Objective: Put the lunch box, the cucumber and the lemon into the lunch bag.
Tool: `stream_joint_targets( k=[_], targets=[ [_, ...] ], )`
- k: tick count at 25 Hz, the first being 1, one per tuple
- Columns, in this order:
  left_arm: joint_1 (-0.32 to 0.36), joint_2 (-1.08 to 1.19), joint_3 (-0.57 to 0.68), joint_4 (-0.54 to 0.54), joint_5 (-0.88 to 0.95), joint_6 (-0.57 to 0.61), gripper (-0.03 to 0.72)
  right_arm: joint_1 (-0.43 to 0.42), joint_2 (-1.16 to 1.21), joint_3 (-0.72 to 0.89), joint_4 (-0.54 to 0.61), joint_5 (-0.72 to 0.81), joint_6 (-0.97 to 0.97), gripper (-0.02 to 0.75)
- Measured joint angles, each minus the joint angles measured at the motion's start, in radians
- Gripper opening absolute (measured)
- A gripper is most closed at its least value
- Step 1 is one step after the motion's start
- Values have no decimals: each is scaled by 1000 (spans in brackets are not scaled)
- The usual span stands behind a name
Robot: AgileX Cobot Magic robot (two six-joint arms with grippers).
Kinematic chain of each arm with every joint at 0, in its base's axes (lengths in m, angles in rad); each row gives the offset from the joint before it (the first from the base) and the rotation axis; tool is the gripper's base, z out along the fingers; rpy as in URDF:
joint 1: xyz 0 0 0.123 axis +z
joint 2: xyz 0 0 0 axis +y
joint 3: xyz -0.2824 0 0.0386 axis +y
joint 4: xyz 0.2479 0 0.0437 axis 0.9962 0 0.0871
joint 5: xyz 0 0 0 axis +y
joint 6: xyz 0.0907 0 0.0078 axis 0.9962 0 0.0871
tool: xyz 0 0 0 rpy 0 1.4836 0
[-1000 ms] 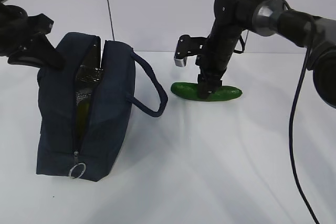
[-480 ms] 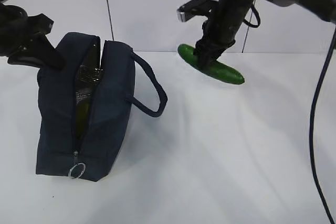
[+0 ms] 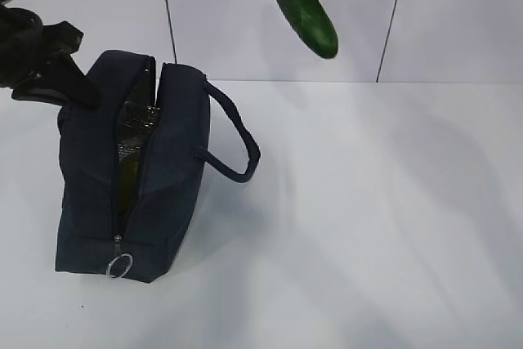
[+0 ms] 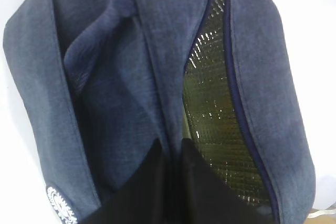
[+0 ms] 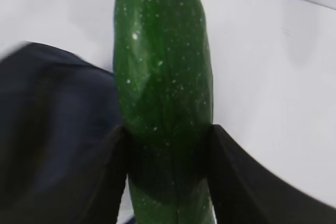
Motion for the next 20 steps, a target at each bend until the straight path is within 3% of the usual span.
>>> stream_joint_targets(
  k=[8, 14, 20],
  targets=[
    [0, 0, 0, 0, -1, 0, 8, 63, -97, 49, 123, 5, 43, 375],
    [0, 0, 0, 0, -2, 0, 8, 82, -97, 134, 305, 5, 55, 375],
    [0, 0, 0, 0, -5, 0, 8, 95, -97, 237, 411, -31, 57, 375]
  ],
)
